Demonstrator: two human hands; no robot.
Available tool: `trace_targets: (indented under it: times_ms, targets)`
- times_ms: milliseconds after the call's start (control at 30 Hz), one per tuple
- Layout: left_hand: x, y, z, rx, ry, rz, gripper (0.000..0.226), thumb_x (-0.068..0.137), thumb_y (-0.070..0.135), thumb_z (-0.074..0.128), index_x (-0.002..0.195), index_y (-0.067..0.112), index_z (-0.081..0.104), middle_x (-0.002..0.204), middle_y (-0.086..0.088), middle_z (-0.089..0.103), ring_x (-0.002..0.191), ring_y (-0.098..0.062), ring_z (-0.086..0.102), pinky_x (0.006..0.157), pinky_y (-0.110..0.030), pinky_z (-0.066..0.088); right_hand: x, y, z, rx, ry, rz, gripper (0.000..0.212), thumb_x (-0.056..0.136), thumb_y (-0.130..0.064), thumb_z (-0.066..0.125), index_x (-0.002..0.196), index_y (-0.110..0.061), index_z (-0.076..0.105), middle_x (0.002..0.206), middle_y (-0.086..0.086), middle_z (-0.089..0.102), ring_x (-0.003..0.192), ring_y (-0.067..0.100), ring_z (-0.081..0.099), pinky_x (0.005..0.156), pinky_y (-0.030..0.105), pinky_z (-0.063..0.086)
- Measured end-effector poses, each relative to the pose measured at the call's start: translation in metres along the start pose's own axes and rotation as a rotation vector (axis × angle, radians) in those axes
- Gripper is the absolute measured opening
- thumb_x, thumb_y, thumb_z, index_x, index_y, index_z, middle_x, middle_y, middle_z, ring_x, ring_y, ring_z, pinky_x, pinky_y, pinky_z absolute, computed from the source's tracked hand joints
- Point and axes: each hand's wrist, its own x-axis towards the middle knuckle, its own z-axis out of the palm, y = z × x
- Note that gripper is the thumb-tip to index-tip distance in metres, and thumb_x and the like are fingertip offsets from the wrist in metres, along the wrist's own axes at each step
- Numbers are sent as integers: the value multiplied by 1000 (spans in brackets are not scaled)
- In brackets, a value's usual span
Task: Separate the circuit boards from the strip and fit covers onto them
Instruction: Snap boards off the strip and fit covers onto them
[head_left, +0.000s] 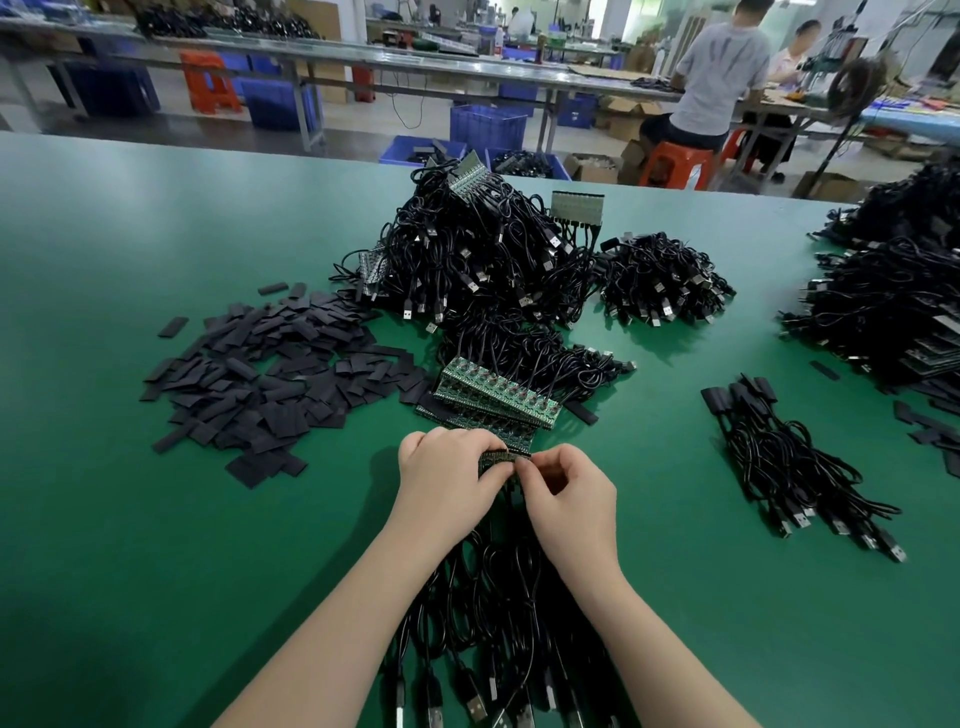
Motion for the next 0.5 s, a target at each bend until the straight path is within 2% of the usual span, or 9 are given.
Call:
trace_targets:
  times_ms: [200,333,400,500]
  targets:
    - [-2,3,0,35,41,-36,22,90,54,57,102,38,66,99,16,67,105,-10,54,89,-31,20,0,2,0,16,65,23,24,89,-15,70,69,-23,59,65,-10,63,64,-1,58,59,8,40]
    - [-3,-1,-4,13,49,-51,26,92,53,55,111,39,65,108,18,67,110,-9,53,92,-31,19,3,5,-5,95,31,89,20,88,-18,72,72,-24,63,65,-13,66,63,-5,58,61,7,42]
    - [-4,-1,-4,31,53,-26,29,93,51,53,118,41,63,116,20,64,116,-9,50,97,-31,16,5,6,-8,138,-12,109,16,88,-19,73,75,-24,66,69,-17,68,64,-4,59,64,9,44]
    - [-6,2,-7,57,97,61,31,93,51,54,122,41,62,119,22,61,120,-6,47,99,-29,12,9,5,-15,244,-95,166,9,88,-19,74,80,-21,70,68,-10,68,65,5,59,69,22,49]
